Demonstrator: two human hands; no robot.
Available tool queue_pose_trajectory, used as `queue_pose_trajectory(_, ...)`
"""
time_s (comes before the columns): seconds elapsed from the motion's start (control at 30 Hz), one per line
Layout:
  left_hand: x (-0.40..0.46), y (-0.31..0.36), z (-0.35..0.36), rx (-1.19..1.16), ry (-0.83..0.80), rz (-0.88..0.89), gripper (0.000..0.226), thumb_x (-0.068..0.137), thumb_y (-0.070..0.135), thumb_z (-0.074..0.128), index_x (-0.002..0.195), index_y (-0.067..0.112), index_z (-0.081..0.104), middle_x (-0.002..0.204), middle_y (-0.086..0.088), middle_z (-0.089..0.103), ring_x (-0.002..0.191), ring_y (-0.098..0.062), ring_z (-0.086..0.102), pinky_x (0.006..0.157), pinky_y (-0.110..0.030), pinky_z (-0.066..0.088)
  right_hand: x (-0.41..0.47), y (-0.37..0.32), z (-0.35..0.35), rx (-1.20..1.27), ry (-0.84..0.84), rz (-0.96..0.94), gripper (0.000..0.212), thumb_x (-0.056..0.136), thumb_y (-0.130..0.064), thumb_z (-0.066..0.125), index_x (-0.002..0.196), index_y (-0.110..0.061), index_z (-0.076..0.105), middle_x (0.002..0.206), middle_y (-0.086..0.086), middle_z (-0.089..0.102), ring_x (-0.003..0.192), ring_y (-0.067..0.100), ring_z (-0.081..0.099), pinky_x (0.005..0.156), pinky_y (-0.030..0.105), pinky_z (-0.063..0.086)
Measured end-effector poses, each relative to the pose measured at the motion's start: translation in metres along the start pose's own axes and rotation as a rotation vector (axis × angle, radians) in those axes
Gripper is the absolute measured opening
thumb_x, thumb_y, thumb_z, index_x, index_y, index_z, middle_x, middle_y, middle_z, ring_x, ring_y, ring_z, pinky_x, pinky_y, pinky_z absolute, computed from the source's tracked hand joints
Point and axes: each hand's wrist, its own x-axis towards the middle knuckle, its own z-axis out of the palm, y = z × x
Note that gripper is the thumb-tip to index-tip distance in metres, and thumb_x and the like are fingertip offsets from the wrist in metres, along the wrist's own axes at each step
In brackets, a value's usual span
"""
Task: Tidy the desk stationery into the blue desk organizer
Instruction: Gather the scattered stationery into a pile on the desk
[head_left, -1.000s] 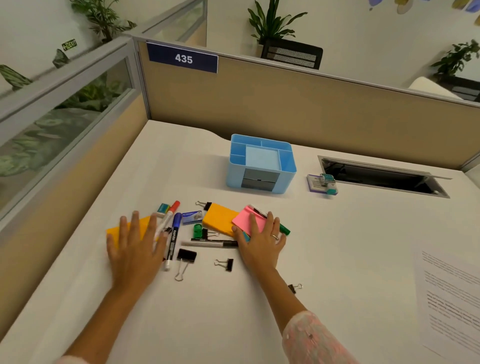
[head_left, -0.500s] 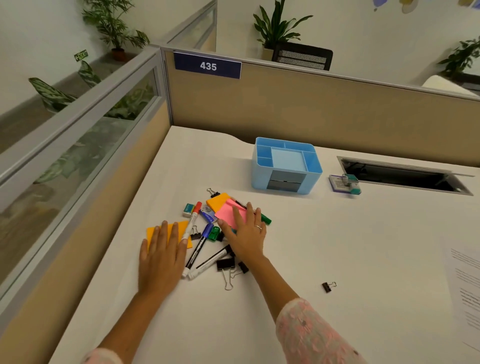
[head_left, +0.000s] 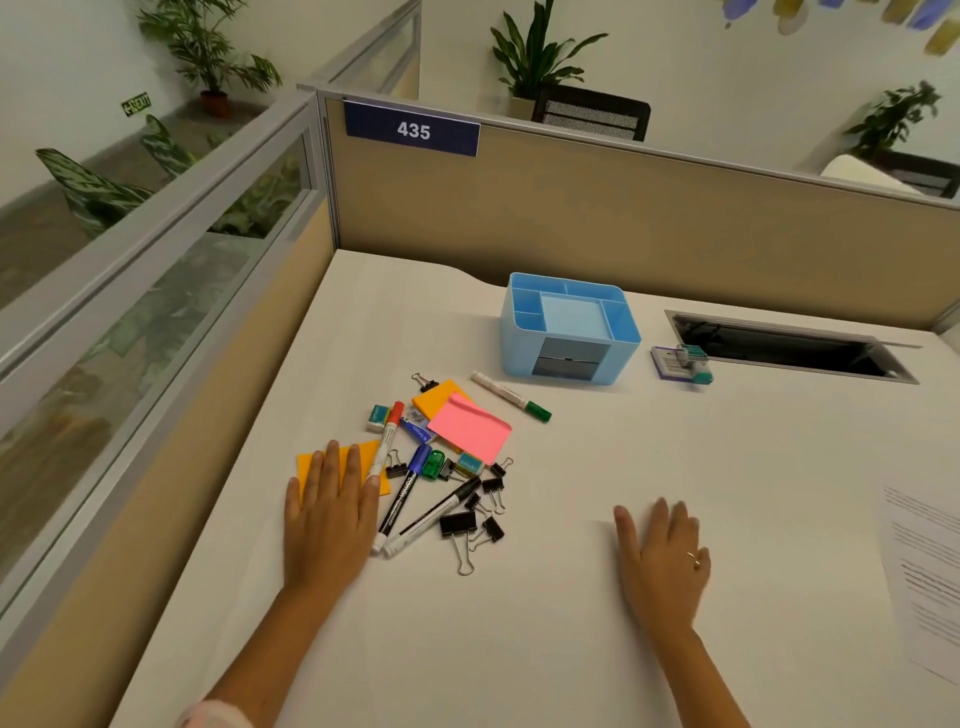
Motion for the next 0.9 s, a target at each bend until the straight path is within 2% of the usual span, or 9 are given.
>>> queue_pose_trajectory(0.1,-0.001,0.002,-0.002,-0.020,-0.002,-0.005,0.102,0.074,0.060,-0.032,0.146,0.010,0.020,0.155,-0.015,0.018,0.143,-0.030,0.016,0.113,-0.048,0.017,0.010,-0.025,0.012,0.017,-0.081,-0.078,0.087,0.082,-0.073,0.011,0.149,-0.018,0.015,0.158,0.006,0.015,0.146,0.023,0.009,0.118,0.046,0.007)
queue_pose_trajectory(0.2,-0.001,0.001,-0.001,-0.011,-0.001,-0.002,0.102,0.074,0.059,-0.033,0.147,0.010,0.019,0.155,-0.014,0.017,0.143,-0.030,0.015,0.113,-0.048,0.017,0.031,-0.058,0.025,0.014,-0.132,-0.199,0.085,0.083,-0.073,0.009,0.150,-0.021,0.009,0.159,0.002,0.009,0.146,0.020,0.005,0.118,0.043,0.002)
queue_pose_trajectory(0.33,0.001,-0.002,0.003,0.010,0.009,0.008,0.101,0.072,0.056,-0.037,0.147,0.011,0.014,0.156,-0.014,0.011,0.144,-0.030,0.010,0.114,-0.047,0.015,0.064,-0.099,0.038,0.065,-0.182,-0.258,0.087,0.081,-0.074,0.007,0.150,-0.021,0.011,0.159,0.002,0.013,0.146,0.020,0.008,0.118,0.043,0.003)
queue_pose_trajectory(0.5,0.002,-0.001,0.000,-0.007,-0.006,0.016,0.092,0.084,0.055,-0.023,0.144,0.008,0.028,0.152,-0.017,0.024,0.140,-0.034,0.023,0.110,-0.051,0.025,0.102,-0.139,0.046,0.176,-0.216,-0.301,0.081,0.084,-0.070,0.013,0.148,-0.020,0.018,0.157,0.002,0.021,0.144,0.021,0.017,0.117,0.047,0.008)
queue_pose_trajectory(0.6,0.003,0.000,-0.003,-0.041,-0.024,0.004,0.085,0.090,0.054,-0.012,0.139,0.004,0.037,0.146,-0.019,0.035,0.135,-0.037,0.034,0.105,-0.053,0.032,0.107,-0.149,0.051,0.156,-0.237,-0.401,0.075,0.089,-0.065,0.017,0.144,-0.017,0.029,0.152,0.003,0.032,0.141,0.022,0.027,0.117,0.047,0.013)
queue_pose_trajectory(0.7,0.004,-0.001,-0.003,-0.073,-0.012,0.000,0.081,0.092,0.052,-0.008,0.138,0.004,0.038,0.145,-0.019,0.037,0.134,-0.037,0.035,0.105,-0.053,0.031,0.092,-0.154,0.054,0.161,-0.256,-0.501,0.073,0.090,-0.064,0.017,0.140,-0.013,0.035,0.146,0.006,0.040,0.136,0.024,0.035,0.116,0.049,0.019)
queue_pose_trajectory(0.8,0.003,-0.003,-0.002,-0.114,0.006,-0.001,0.078,0.094,0.051,-0.005,0.138,0.004,0.038,0.144,-0.019,0.038,0.133,-0.036,0.037,0.106,-0.051,0.031,0.062,-0.157,0.057,0.183,-0.271,-0.580,0.076,0.088,-0.065,0.016,0.144,-0.016,0.030,0.150,0.004,0.035,0.137,0.021,0.032,0.117,0.046,0.017)
queue_pose_trajectory(0.9,0.003,-0.008,0.004,-0.166,0.031,-0.005,0.081,0.089,0.061,-0.007,0.143,0.011,0.028,0.151,-0.011,0.030,0.140,-0.029,0.026,0.112,-0.046,0.021,0.033,-0.159,0.061,0.170,-0.272,-0.645,0.078,0.086,-0.072,0.011,0.147,-0.023,0.023,0.154,0.000,0.027,0.140,0.018,0.027,0.117,0.044,0.014)
